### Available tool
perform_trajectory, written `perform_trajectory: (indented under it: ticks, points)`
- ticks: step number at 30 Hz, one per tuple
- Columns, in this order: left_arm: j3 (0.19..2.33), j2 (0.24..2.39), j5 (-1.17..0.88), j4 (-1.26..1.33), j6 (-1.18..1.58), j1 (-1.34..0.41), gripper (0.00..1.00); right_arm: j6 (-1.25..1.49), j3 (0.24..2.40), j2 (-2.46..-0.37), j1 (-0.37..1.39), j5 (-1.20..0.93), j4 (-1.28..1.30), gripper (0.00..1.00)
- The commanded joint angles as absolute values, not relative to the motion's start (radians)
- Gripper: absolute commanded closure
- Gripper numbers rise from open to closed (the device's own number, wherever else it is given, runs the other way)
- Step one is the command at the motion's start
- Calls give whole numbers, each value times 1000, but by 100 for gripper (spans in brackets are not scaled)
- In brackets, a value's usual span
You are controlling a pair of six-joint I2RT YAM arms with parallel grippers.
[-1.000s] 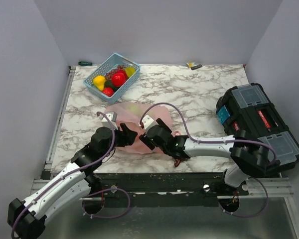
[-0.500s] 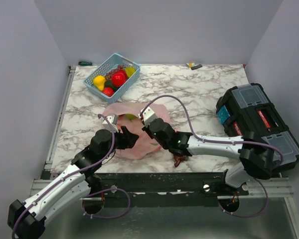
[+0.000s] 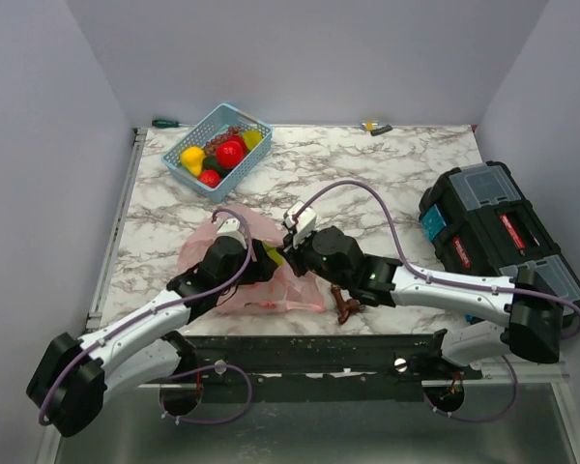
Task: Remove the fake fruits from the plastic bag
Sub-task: Take out the fake fruit from the plastic bag.
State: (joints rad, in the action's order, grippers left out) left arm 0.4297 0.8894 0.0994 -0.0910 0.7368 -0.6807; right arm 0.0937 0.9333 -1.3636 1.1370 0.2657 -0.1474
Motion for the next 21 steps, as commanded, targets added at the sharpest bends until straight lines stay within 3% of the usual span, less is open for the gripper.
perform_trajectory:
  ticks: [1, 5, 11, 16, 21]
  points:
    - [464, 1033, 88, 40, 781, -681, 25, 145, 879, -1340, 1139, 248, -121, 99]
    - [500, 1172, 86, 108, 799, -681, 9, 150, 848, -1326, 1140, 254, -127, 99]
    - [550, 1361, 72, 169, 802, -682, 8, 169, 800, -1286, 1139, 269, -122, 99]
    - [570, 1439, 71, 195, 801, -681, 20, 183, 753, -1276, 1139, 305, -111, 99]
    - [568, 1393, 55, 183, 750, -681, 44, 200, 704, -1296, 1139, 383, -119, 99]
